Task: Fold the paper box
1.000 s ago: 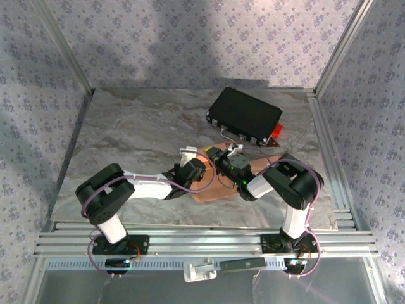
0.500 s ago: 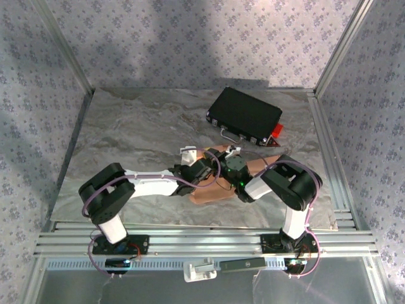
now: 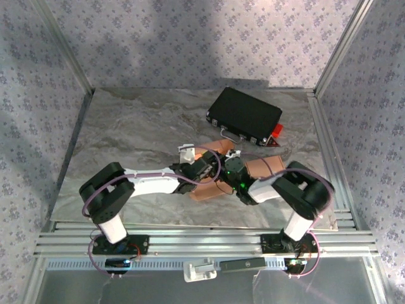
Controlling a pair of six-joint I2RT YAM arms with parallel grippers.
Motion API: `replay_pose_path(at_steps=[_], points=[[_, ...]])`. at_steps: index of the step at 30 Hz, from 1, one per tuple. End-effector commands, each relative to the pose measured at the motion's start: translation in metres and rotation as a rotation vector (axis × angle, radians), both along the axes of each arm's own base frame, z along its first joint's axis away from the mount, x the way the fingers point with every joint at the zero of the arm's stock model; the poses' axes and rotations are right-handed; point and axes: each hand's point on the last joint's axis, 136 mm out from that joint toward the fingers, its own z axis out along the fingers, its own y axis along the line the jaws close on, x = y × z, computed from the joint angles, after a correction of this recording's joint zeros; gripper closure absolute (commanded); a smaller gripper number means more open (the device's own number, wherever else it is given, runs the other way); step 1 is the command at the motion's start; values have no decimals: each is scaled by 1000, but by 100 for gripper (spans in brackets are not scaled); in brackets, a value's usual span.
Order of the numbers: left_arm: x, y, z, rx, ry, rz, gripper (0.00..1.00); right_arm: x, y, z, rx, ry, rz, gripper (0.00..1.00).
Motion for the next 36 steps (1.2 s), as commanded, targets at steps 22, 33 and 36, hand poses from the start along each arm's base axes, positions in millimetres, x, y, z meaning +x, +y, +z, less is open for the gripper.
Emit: replay_pose_path(at_steps=[22, 33, 36], points=[[-25, 19, 70, -1, 238, -191, 100, -12, -82, 122, -662, -83, 48, 38], [-29, 18, 71, -18, 261, -198, 100, -36, -84, 73, -640, -77, 30, 53], [-28, 16, 73, -22, 258, -206, 100, -49, -81, 52, -652, -67, 57, 53]])
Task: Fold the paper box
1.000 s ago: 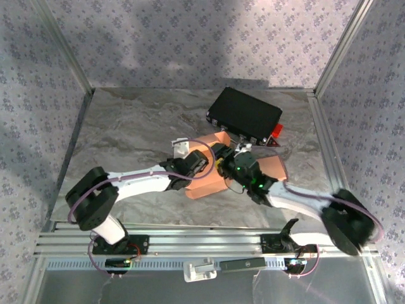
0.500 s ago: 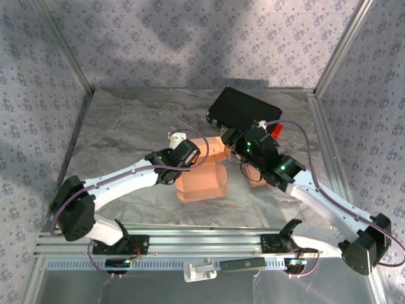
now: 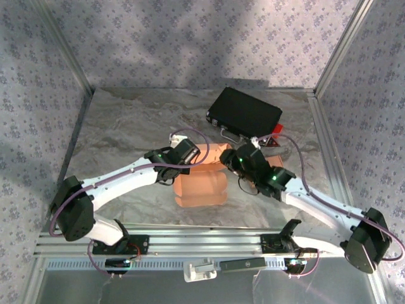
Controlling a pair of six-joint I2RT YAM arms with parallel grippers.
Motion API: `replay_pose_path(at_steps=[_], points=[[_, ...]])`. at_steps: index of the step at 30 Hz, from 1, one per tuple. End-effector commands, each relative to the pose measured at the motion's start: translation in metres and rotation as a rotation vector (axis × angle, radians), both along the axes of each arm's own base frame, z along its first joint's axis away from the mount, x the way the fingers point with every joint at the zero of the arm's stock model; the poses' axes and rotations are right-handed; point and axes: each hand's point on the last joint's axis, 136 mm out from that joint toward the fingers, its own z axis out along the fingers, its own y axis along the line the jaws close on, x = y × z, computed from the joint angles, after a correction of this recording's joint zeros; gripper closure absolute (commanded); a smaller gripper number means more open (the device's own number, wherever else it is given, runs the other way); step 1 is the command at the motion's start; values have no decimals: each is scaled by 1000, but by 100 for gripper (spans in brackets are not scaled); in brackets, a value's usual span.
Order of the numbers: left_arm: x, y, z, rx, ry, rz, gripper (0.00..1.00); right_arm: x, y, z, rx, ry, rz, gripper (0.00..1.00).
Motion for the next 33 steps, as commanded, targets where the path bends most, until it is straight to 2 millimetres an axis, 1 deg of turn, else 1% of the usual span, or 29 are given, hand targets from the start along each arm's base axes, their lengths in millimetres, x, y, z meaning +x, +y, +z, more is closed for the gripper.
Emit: replay_pose_path(at_steps=[1, 2, 4, 10, 14, 19, 24, 29, 33], points=[[4, -4, 16, -26, -14, -7, 100, -4, 1, -12, 12, -18, -17, 53], [5, -5, 18, -30, -16, -8, 100, -5, 3, -19, 12, -10, -11, 53], [5, -7, 19, -34, -15, -11, 100, -4, 6, -25, 13, -6, -7, 53], [4, -8, 26, -48, -16, -20, 100, 7, 7, -38, -3, 6, -14, 53], [3, -7, 30, -53, -22, -23, 100, 13, 1, -47, -20, 25, -35, 54], [2, -7, 33, -57, -27, -29, 100, 16, -6, -50, -36, 32, -48, 52], [3, -8, 31, -54, -27, -30, 100, 14, -10, -57, -46, 49, -56, 50], [4, -10, 32, -61, -26, -35, 100, 18, -6, -61, -26, 53, -57, 50], [5, -12, 32, -69, -29, -39, 100, 27, -2, -58, -11, 42, -58, 52]])
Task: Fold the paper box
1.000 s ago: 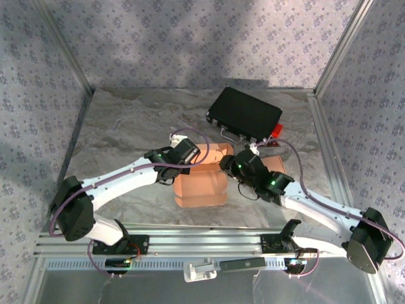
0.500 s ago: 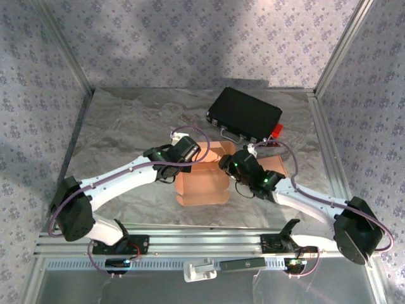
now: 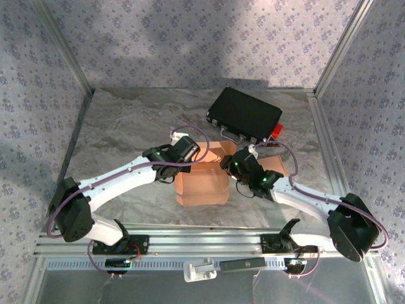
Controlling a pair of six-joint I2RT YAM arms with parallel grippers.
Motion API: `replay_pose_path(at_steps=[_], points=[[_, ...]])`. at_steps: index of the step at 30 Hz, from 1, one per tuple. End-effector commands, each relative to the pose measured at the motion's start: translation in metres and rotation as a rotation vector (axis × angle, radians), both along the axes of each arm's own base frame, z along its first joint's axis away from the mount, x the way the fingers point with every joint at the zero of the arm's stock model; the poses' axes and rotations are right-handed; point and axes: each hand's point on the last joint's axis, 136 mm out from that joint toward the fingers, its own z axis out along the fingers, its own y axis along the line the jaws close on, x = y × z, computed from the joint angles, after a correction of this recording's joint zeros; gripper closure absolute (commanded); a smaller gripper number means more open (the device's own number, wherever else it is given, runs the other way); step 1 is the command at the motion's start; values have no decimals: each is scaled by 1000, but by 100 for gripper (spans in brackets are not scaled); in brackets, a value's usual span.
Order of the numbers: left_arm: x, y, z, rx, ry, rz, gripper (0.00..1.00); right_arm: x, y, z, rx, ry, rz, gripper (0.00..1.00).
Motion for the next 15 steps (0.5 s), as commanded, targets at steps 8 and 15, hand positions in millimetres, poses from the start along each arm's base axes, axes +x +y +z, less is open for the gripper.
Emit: replay_pose_path(at_steps=[8, 15], points=[[15, -11, 14, -91, -40, -30, 100, 26, 12, 22, 49, -50, 4, 58], [23, -13, 16, -126, -40, -42, 100, 41, 17, 35, 61, -70, 24, 60]])
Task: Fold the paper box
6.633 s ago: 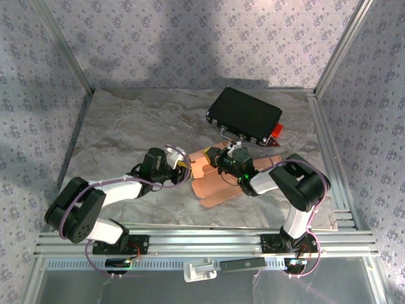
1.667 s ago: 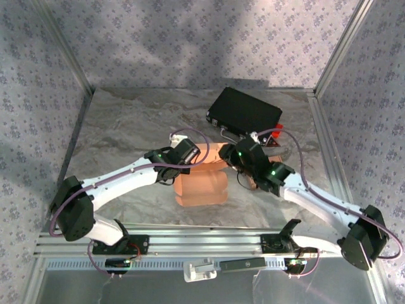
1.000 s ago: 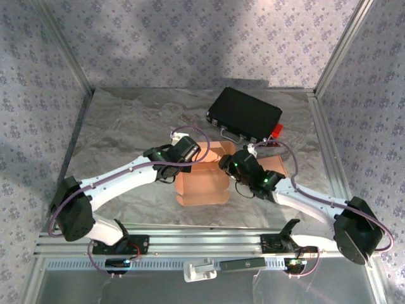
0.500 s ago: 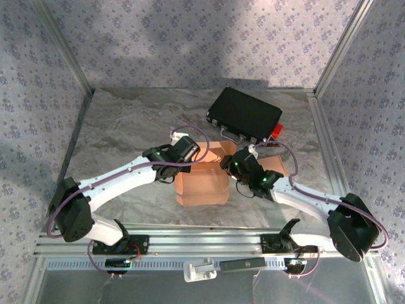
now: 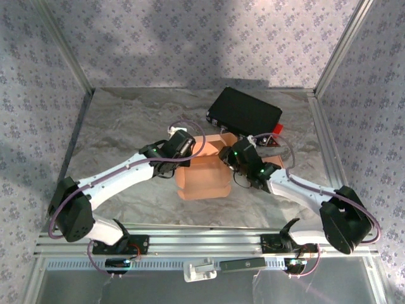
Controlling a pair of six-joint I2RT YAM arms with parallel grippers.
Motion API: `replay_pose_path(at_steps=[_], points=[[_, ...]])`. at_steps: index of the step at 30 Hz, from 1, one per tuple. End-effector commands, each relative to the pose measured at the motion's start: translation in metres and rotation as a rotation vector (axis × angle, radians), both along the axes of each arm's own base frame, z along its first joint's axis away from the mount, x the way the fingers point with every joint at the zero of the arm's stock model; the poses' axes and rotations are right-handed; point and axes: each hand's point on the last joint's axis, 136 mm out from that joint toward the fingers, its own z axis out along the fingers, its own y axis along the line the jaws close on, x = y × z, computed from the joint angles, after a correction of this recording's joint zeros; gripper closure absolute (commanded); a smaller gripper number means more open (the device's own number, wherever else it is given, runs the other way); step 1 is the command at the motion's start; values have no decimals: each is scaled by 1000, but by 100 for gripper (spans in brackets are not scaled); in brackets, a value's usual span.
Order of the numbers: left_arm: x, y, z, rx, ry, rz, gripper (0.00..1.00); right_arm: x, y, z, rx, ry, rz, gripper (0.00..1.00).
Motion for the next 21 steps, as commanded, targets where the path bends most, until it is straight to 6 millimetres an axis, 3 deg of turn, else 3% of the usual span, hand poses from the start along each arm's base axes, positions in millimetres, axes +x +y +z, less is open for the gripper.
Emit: replay_pose_path(at_steps=[1, 8, 21], points=[[3, -9, 11, -37, -22, -36, 100, 9, 9, 16, 7, -40, 34, 61], [4, -10, 8, -28, -16, -40, 100, 12, 15, 20, -1, -44, 65, 62], [5, -14, 13, -44, -17, -48, 100, 6, 46, 13, -18, -33, 170, 68]])
